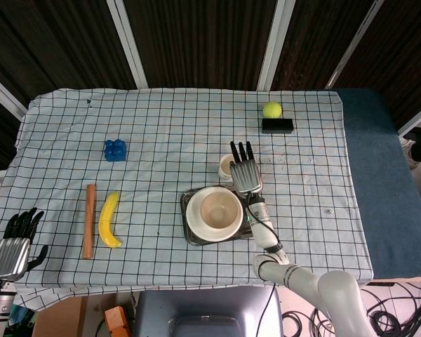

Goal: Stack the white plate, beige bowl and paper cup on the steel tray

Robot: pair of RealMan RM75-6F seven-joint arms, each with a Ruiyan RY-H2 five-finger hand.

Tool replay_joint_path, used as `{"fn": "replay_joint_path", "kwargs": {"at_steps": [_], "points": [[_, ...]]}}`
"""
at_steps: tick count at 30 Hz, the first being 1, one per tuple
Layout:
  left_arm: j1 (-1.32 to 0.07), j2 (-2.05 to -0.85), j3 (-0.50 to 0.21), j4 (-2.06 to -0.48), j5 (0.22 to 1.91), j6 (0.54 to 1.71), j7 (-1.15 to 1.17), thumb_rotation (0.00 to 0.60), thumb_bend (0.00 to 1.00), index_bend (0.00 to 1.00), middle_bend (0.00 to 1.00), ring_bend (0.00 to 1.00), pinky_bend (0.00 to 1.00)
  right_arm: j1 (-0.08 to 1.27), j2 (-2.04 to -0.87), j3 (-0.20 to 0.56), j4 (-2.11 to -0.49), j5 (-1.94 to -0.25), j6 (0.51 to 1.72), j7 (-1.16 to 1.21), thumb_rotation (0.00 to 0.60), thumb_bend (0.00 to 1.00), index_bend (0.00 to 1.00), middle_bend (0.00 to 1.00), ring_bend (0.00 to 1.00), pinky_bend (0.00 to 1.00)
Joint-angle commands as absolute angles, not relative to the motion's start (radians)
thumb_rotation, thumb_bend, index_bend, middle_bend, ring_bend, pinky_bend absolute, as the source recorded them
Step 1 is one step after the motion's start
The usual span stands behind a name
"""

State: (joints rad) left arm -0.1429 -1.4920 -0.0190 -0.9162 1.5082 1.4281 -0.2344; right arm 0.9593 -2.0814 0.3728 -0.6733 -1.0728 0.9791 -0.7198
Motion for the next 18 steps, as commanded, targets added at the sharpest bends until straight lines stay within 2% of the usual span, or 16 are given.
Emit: {"fn": "replay_joint_path", "kwargs": {"at_steps": [1,4,11,18], "points": [[-0.142,-1.491,-0.019,-0.917,1.507,1.427,-0.235,0.6,0.39,0.0,0.0,0.0,0.0,0.961,-2.084,0.373,-0.666,-1.071,0.977,-0.716,0.6,0.39,0.52,0.0,0.0,0.0],[-0.142,-1.49,-0.02,-0.919,1.506,1.426,-0.236,0.6,0.39,0.0,0.0,0.0,0.0,0.96,-2.083,0.37,-0.664,-1.074,0.979,-0.712,0.6,0.43,0.53,0.0,0.0,0.0],[-0.141,-1.488,-0.021,-0.922,1.503,1.424,-0.234,0.6,0.39,0.0,0.0,0.0,0.0,0.942,-2.039,0.359,-0.732,-1.11,1.022,-0.665,0.6,0.44,0.54,0.0,0.0,0.0],[-0.141,-1.491,-0.019,-0.925,1.506,1.424,-0.23,0.6,0.39,0.0,0.0,0.0,0.0,0.872,-1.903,0.314,-0.977,-1.205,1.133,-0.596,0.6,0.45,0.54,0.0,0.0,0.0]]}}
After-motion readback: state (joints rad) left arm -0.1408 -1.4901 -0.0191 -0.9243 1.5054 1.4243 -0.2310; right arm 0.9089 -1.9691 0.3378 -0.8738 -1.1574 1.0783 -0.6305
